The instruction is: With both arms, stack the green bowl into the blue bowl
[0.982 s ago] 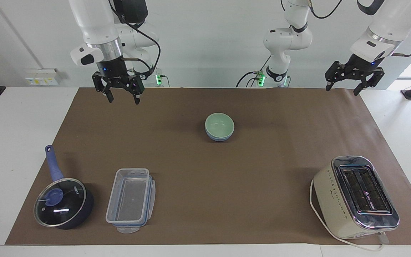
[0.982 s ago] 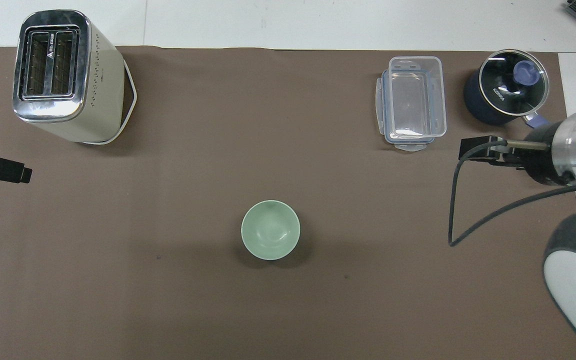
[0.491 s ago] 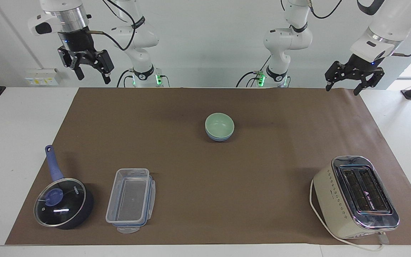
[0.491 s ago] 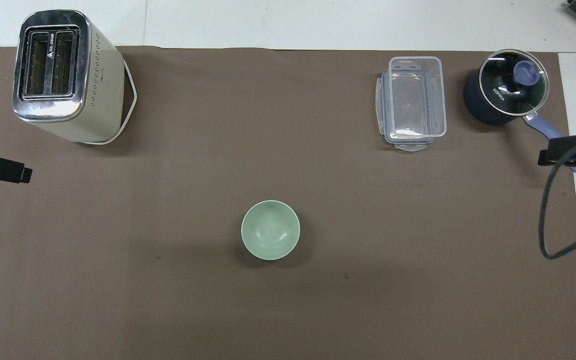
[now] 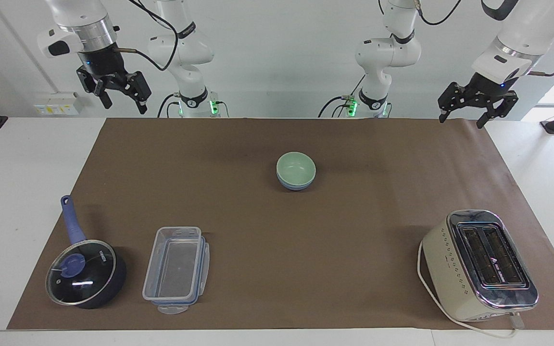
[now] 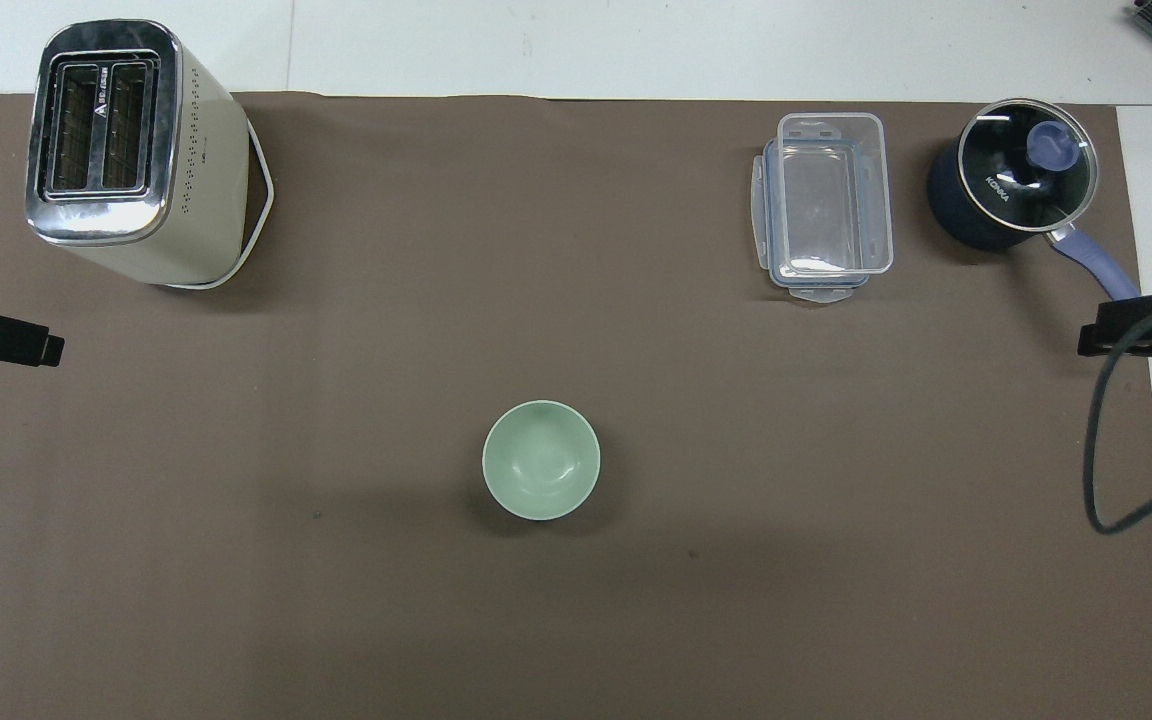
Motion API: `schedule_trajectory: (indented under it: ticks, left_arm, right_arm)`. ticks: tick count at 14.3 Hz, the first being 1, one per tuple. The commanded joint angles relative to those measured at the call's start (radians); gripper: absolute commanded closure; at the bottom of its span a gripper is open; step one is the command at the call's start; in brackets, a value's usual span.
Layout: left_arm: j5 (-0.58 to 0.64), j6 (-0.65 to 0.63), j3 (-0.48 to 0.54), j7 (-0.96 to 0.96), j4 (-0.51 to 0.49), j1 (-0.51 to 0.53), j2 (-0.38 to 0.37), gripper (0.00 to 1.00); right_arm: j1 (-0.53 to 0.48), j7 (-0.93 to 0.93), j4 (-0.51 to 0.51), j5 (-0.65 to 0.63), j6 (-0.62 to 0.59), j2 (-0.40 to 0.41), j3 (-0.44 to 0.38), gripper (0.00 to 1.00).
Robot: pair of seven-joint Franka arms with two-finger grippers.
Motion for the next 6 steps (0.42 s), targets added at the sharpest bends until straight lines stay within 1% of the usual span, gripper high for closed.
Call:
schedule_trajectory:
  ticks: [1, 4, 6]
  left_arm:
    - [0.019, -0.005, -0.009, -0.006, 0.007, 0.01, -0.002, 0.0]
    - [0.019, -0.007, -0.007, -0.006, 0.007, 0.01, -0.002, 0.0]
    - [0.019, -0.009, -0.007, -0.006, 0.007, 0.01, -0.002, 0.0]
  right_arm:
    - [-0.003, -0.022, -0.022, 0.001, 0.023, -0.007, 0.003, 0.0]
    - [-0.016, -0.079, -0.024, 0.001, 0.023, -0.007, 0.002, 0.0]
    - [-0.016, -0.085, -0.024, -0.001, 0.023, -0.007, 0.0, 0.0]
